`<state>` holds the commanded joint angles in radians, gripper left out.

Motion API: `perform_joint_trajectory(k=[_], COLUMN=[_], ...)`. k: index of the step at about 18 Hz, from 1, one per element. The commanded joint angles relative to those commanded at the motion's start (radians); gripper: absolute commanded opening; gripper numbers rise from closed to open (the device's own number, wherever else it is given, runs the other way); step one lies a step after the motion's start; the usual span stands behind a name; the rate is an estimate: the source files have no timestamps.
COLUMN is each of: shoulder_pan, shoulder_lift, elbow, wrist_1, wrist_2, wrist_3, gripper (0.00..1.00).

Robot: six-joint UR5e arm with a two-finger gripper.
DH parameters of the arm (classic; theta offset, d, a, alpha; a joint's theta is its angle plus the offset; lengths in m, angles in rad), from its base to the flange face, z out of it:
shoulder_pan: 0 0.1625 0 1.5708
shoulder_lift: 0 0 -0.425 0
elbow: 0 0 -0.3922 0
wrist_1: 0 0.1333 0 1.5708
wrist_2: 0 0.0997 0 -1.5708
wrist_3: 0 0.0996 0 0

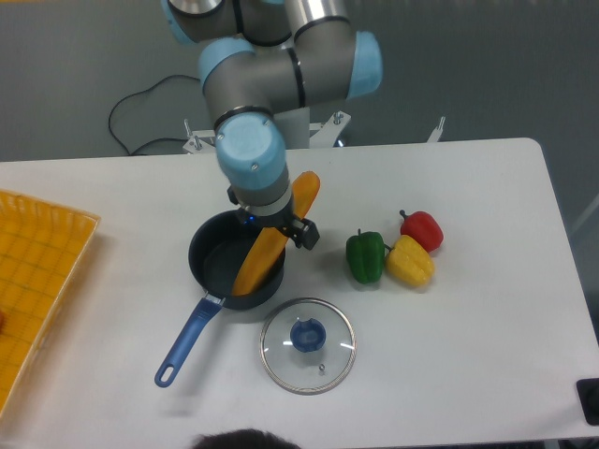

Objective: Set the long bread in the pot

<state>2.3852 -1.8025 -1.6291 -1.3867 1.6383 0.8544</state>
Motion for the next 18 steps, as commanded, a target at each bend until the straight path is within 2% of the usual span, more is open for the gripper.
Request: perform_joint_trajectory(k=[2, 4, 6, 11, 16, 18], shoulder_pan=[0.044, 0.103, 0.167, 0.259, 0.308, 0.312], shoulder_lift=[0.005, 0.003, -0.003, -0.008, -0.057, -0.069], elbow=[0.002, 0.002, 0.008, 0.021, 0.023, 0.023], wrist_1=[0.012, 0.079, 0.106, 0.107, 0.11, 0.138], wrist_2=[-0.011, -0.017, -0.025, -0.054, -0.055, -0.061], wrist_3=[0.009, 0.079, 0.168, 0.432, 0.575, 0.609], gripper=[1.0, 1.0, 1.0, 1.0, 1.0, 1.0])
